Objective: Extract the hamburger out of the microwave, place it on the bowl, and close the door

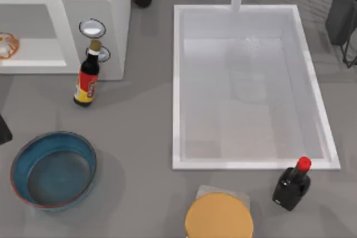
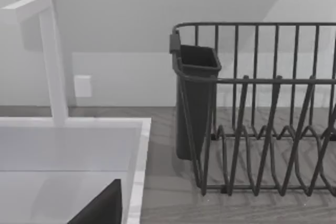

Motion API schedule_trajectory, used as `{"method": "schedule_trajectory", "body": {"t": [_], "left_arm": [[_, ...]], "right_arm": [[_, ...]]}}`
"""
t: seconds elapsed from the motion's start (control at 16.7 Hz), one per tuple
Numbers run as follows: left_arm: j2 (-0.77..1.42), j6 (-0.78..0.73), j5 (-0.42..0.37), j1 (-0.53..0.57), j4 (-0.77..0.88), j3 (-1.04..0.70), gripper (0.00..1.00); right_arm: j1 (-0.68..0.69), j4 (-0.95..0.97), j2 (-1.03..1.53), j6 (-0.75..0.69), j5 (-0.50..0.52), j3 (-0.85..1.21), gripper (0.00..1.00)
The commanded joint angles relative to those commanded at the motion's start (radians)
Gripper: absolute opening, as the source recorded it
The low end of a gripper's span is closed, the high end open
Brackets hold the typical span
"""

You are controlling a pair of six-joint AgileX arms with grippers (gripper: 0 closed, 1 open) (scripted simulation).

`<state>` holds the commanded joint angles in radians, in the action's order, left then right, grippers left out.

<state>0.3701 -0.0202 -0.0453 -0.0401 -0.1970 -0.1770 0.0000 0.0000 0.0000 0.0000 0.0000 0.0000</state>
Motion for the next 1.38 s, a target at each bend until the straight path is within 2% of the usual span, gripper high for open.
{"method": "schedule_trajectory", "body": {"t": [0.9,1.14,1.38], "left_arm": [[1.665,-0.06,-0.154,-0.135,-0.725,-0.649,1.0],[1.969,-0.069,-0.181,-0.158,-0.856,-0.766,1.0],[2.104,-0.073,-0.193,-0.168,-0.918,-0.822,1.0]], "right_arm": [[0.0,0.0,0.0,0.0,0.0,0.0,1.0],[0.0,0.0,0.0,0.0,0.0,0.0,1.0],[0.0,0.0,0.0,0.0,0.0,0.0,1.0]]}}
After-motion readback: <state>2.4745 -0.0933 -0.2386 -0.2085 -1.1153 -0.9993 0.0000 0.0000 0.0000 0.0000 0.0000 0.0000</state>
